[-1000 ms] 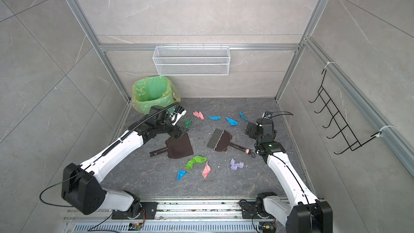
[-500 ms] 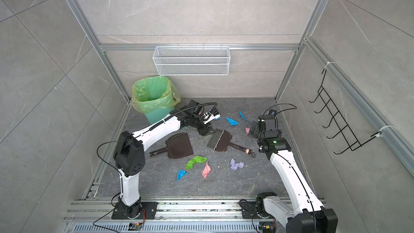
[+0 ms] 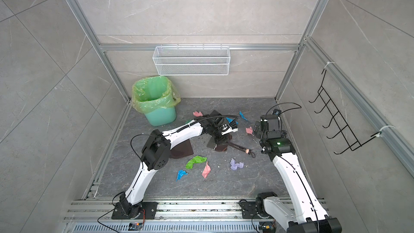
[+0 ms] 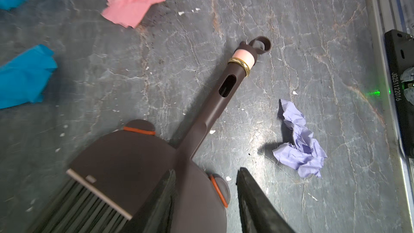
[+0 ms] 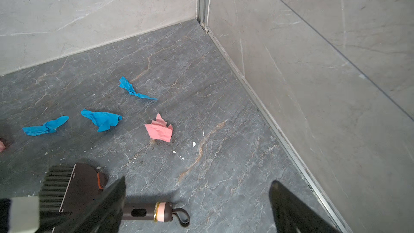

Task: Sweep away the paper scraps from the table
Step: 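Close the left gripper on the brush handle and lift the brush, then carry the brush toward the right gripper while the right gripper approaches the handle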

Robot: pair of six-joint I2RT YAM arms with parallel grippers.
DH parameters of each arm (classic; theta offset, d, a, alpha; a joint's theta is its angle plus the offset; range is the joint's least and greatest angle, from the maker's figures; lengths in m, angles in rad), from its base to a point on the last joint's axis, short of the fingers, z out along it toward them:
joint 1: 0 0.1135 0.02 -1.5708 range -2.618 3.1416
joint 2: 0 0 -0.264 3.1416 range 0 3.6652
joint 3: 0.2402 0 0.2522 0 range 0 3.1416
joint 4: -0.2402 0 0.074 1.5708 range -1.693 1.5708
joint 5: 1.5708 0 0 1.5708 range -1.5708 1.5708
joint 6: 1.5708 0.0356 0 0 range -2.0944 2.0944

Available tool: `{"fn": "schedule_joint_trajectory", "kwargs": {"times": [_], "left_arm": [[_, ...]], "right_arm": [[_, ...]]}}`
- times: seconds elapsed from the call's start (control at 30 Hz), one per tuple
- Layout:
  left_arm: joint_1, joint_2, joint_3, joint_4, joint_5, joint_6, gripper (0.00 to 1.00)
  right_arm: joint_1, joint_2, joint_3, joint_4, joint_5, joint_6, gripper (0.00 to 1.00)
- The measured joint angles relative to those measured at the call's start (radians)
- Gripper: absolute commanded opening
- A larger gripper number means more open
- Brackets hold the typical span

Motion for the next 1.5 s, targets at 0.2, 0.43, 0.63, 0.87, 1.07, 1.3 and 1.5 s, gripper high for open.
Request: {"fn": "schedule_joint_trajectory", "kwargs": {"times": [0.2, 0.43, 0.63, 0.87, 1.07, 1.3, 1.5], "left_arm": [[-0.006, 0.06, 0.021, 0.016, 0.002, 0.003, 0.51], [-0.018, 0.111, 0.065, 0.056, -0.018, 0.002, 0.53], [-0.043, 0.115, 0.066, 0.074, -0.054, 0.004, 0.54], [-0.063, 0.14, 0.077, 0.074, -0.089, 0.034, 0.53], [-0.07, 0.14, 0.074, 0.066, -0.126, 0.061, 0.45], [-0.07, 0.132, 0.037, 0.096, -0.195, 0.081, 0.38], [-0.066, 0.094, -0.034, 0.141, -0.228, 0.065, 0.3]], "right_arm": [[0.0, -0.016, 0.0, -0.011, 0.007, 0.0, 1.0], [0.0, -0.025, 0.0, -0.01, 0.006, 0.0, 1.0], [0.0, -0.042, 0.0, -0.01, 0.003, 0.0, 1.0], [0.0, -0.044, -0.002, -0.01, 0.002, 0.0, 1.0], [0.0, -0.044, -0.003, -0.01, 0.002, 0.0, 1.0], [0.0, -0.048, -0.005, -0.01, -0.002, 0.0, 1.0], [0.0, -0.048, -0.01, -0.009, -0.018, 0.001, 1.0]]}}
